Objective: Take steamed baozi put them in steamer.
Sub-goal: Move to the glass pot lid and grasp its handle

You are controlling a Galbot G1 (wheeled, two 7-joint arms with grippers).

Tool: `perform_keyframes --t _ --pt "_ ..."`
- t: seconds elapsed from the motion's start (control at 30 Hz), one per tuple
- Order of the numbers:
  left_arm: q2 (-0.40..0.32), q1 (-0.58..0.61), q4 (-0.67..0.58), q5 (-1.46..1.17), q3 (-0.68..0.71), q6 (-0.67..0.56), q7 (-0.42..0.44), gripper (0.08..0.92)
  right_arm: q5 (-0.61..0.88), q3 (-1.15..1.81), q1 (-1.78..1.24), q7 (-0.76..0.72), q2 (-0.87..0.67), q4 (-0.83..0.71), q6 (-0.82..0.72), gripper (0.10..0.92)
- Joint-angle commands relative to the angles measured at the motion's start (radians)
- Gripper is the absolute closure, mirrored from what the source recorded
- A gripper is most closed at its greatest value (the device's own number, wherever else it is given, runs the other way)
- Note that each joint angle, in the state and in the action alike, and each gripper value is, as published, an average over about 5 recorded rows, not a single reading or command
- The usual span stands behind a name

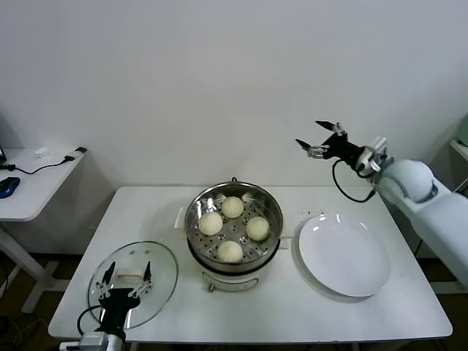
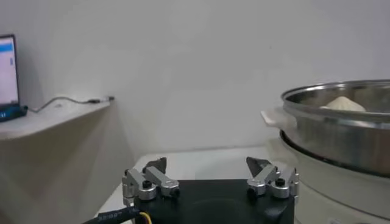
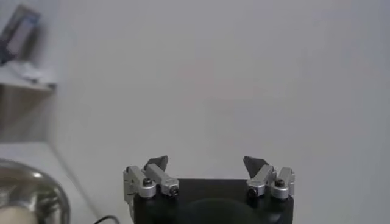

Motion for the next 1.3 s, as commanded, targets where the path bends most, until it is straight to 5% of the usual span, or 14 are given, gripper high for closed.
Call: perform_keyframes --t 0.03,0.4,0.53,0.73,1.0,1.3 --pt "0.029 -0.033 0.026 0.14 -0.01 -0.102 -0.011 0.177 -0.146 0.873 -1.019 0.125 0.274 0.173 0.23 0.203" --pt "0.027 -0.038 0.067 0.368 -0.021 -0.206 -0.127 0.177 -0.225 0.786 -1.202 0.145 0.542 0.175 0.433 0.203" --pt "0.046 -0.031 0.096 0.509 -0.028 -0.23 -0.241 0.177 -0.227 0.739 -1.21 0.156 0.585 0.152 0.456 0.203" --pt "0.124 0.0 0.195 1.062 -0.066 -0.258 -0.46 0.177 -0.25 0.698 -1.19 0.178 0.62 0.141 0.439 0.203" --pt "0.176 0.041 0.411 1.502 -0.041 -0.083 -0.545 0.177 -0.278 0.685 -1.167 0.204 0.642 0.154 0.383 0.203" --pt "0.125 -0.03 0.446 1.534 -0.021 -0.03 -0.516 0.177 -0.275 0.693 -1.172 0.213 0.64 0.158 0.383 0.203"
